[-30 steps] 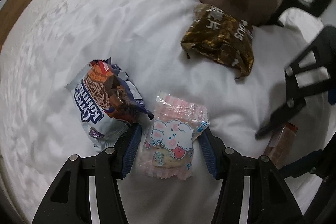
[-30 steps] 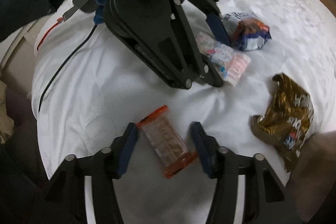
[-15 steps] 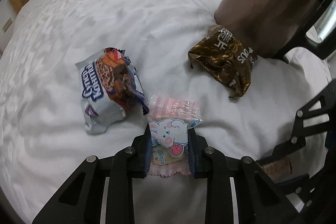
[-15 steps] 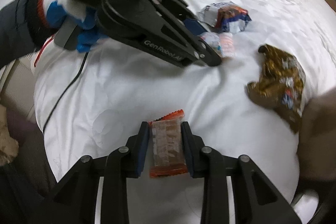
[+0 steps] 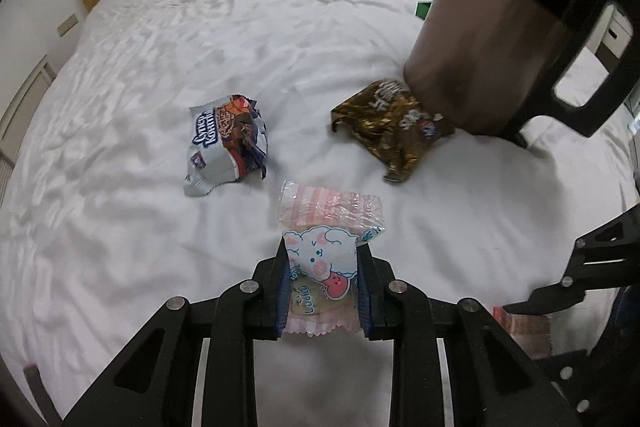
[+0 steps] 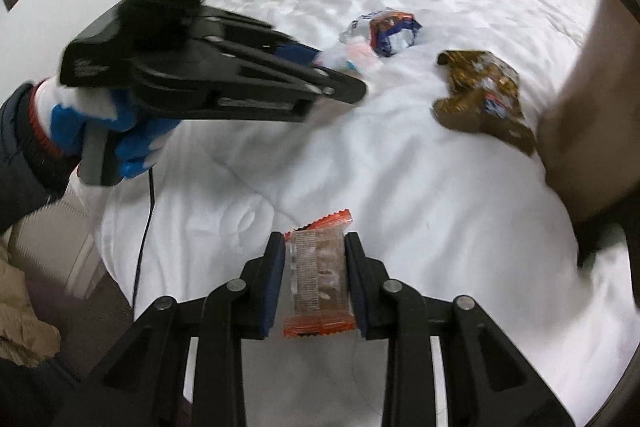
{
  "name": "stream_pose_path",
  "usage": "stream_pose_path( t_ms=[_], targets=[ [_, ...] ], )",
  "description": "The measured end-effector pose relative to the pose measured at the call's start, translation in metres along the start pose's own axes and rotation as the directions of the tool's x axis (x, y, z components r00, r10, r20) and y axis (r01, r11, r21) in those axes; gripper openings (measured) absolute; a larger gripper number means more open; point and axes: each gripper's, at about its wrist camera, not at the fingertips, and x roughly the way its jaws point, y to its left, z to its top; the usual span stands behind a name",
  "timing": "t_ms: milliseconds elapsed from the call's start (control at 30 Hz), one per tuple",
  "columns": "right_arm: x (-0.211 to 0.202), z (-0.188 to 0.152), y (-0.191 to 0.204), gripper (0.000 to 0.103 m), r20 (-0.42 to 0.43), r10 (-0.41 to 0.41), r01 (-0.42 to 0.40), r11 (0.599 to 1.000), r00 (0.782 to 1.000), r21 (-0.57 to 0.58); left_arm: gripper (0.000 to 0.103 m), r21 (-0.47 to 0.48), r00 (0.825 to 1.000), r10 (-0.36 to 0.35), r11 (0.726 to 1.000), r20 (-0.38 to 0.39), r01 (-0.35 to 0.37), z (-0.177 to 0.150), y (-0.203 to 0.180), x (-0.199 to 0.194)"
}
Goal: Organize snacks
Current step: 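Lift and carry both snacks over the green tray with both tools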
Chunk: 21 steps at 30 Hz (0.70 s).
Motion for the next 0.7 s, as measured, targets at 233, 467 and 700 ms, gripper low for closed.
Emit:
stream_pose_path(
  t_ms=[233,467,700],
  targets=[
    [-0.020,-0.023,0.003,0.103,0.033,-0.030,0.027,0.996,0.999,0.083,0.023,-0.030,0.999,0.013,0.999,0.036,-0.012,-0.016,-0.023,-0.031],
    [-0.048,-0.053,-0.008,0.103,0.059,-0.089,0.079,0.985,0.994,0.154,0.023,-0.048,0.999,-0.009,0.999,0.033,0.010,-0.040,-0.055,-0.049],
    [-0.081,-0.082,-0.028,0.103,0.109,-0.140,0.109,0.963,0.984,0.247,0.023,-0.076,0.999,-0.028,0.997,0.025,0.030,-0.057,-0.087,-0.057]
  ],
)
